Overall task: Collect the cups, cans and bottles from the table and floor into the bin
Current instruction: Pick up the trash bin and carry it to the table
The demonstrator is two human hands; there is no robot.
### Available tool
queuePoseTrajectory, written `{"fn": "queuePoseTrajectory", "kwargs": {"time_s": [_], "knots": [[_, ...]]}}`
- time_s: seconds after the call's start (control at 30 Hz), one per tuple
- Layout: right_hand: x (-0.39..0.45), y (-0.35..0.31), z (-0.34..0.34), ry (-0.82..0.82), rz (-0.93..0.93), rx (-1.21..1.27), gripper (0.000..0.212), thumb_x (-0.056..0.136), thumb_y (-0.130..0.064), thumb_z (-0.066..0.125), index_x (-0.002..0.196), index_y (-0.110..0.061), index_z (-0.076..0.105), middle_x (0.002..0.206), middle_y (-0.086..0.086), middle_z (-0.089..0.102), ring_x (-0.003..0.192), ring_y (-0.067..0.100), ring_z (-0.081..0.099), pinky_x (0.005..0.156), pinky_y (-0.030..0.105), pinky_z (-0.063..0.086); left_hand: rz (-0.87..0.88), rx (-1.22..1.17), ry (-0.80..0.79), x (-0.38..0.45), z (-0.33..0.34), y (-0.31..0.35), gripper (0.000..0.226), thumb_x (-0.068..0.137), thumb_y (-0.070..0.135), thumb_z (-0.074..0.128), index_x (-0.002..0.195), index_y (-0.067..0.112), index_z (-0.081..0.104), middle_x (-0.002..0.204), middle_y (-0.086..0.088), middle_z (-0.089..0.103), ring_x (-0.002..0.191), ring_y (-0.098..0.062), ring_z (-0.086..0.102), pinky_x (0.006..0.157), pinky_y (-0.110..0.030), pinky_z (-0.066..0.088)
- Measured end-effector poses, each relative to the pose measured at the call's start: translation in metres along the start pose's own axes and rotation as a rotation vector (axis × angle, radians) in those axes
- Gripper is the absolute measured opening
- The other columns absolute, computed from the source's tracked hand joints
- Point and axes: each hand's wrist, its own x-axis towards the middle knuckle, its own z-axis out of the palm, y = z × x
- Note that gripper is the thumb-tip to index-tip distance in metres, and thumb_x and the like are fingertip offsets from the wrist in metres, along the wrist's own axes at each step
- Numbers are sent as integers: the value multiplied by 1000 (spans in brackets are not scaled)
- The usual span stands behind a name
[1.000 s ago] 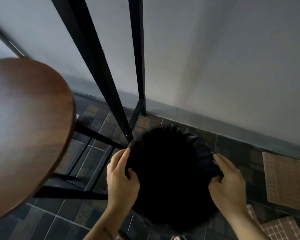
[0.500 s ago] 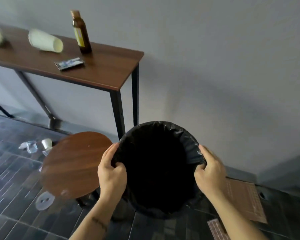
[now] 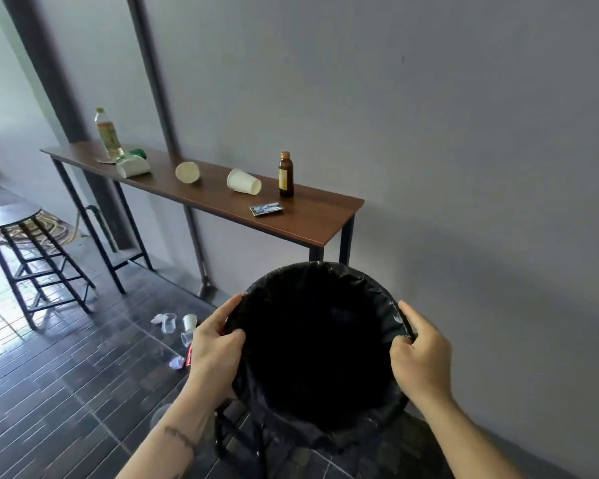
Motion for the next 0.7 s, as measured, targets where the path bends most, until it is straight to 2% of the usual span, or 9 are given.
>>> {"fn": "queuePoseTrajectory", "kwargs": {"time_s": [0.07, 0.13, 0.23, 0.33, 0.43, 0.53, 0.6, 0.67, 0.7], "knots": [[3, -12, 10, -10, 58, 78, 64, 82, 7, 49, 141, -16, 54, 139, -3, 58, 120, 14, 57, 102, 20, 44, -6, -132, -7, 1, -25, 7, 57, 87, -14, 53, 129, 21, 68, 106, -3, 79, 91, -24, 74, 78, -32, 62], [4, -24, 22, -31, 86, 120, 64, 81, 5, 50, 141, -17, 53, 139, -1, 60, 126, 17, 55, 109, 34, 42, -16, -292, -18, 1, -45, 15, 47, 92, -13, 53, 128, 14, 68, 113, -12, 76, 100, -29, 74, 79, -34, 62], [0, -45, 48, -51, 83, 151, 63, 82, 6, 50, 141, -16, 54, 137, -1, 61, 127, 17, 54, 106, 32, 40, -52, -437, 44, 10, -66, 18, 44, 92, -15, 50, 124, 10, 68, 107, -18, 77, 89, -28, 76, 70, -33, 64], [-1, -65, 78, -75, 74, 168, 64, 82, 6, 50, 142, -16, 52, 137, -1, 60, 127, 16, 54, 106, 32, 41, -117, -492, 113, 31, -83, 12, 54, 88, -21, 45, 126, 9, 68, 104, -20, 77, 85, -31, 74, 71, -38, 64], [4, -79, 110, -73, 76, 162, 62, 82, 5, 50, 140, -17, 54, 138, -2, 60, 115, 8, 57, 90, 14, 42, -145, -367, 118, 61, -102, 5, 68, 82, -26, 39, 130, 14, 67, 98, -13, 79, 84, -32, 72, 74, -39, 64], [10, -98, 144, -43, 88, 128, 60, 81, 6, 49, 137, -15, 58, 138, 0, 61, 112, 6, 60, 85, 11, 40, -144, -208, 103, 94, -123, 11, 78, 79, -26, 35, 134, 20, 64, 88, -1, 80, 79, -33, 69, 79, -50, 60], [16, -109, 171, -41, 86, 103, 60, 80, 6, 48, 135, -16, 60, 129, 2, 66, 78, -1, 66, 67, 9, 48, -125, -124, 86, 117, -140, 16, 80, 79, -24, 34, 136, 24, 62, 87, 1, 80, 76, -33, 68, 81, -56, 57], [22, -121, 197, -57, 70, 61, 62, 77, 5, 46, 132, -18, 62, 115, 3, 72, 56, 5, 61, 53, 26, 56, -88, -47, 65, 140, -156, 20, 81, 78, -20, 33, 136, 30, 61, 88, 2, 80, 73, -36, 68, 78, -58, 57], [25, -126, 209, -68, 50, 15, 63, 76, 4, 46, 133, -19, 62, 116, 4, 72, 65, 11, 65, 63, 35, 60, -67, -3, 56, 151, -163, 21, 81, 77, -17, 34, 135, 32, 61, 93, 1, 80, 74, -36, 71, 78, -59, 59]]}}
